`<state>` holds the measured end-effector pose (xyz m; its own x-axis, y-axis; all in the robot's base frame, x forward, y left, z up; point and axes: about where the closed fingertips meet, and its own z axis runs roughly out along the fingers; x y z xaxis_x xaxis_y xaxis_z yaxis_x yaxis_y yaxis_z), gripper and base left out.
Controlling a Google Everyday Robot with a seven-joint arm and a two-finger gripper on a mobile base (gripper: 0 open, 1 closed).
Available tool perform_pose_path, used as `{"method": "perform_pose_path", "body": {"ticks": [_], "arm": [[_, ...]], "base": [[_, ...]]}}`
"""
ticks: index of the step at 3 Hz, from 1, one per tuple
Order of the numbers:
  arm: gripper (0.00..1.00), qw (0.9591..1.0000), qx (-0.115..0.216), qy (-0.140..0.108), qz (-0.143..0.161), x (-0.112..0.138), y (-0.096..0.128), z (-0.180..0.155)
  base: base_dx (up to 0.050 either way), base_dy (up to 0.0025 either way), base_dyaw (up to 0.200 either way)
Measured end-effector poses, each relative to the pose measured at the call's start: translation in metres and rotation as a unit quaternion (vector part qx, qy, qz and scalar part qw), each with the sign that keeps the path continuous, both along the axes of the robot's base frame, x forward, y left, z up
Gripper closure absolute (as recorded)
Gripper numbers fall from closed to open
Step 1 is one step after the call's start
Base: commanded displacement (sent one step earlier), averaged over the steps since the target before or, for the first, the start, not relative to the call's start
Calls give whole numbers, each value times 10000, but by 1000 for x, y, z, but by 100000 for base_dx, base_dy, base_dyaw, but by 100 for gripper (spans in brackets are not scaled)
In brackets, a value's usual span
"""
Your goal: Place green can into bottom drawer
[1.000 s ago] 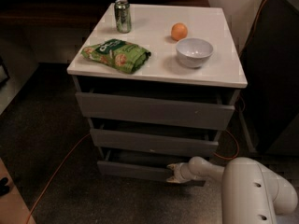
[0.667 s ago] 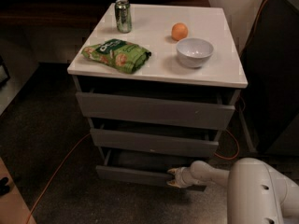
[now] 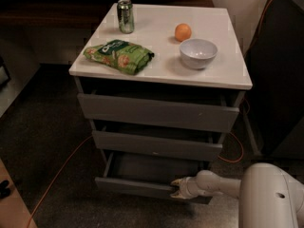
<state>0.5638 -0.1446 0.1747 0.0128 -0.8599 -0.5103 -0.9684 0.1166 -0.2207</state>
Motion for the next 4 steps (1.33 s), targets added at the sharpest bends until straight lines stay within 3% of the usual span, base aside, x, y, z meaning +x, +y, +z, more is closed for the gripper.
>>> {"method": "perform_pose_path", "body": {"ticks": [2,4], "arm": [[100,9993,74,337,163,-58,15,-7],[100,9992,-59,344,189,-67,15,-9]], "base": [[0,0,0],[0,0,0]]}}
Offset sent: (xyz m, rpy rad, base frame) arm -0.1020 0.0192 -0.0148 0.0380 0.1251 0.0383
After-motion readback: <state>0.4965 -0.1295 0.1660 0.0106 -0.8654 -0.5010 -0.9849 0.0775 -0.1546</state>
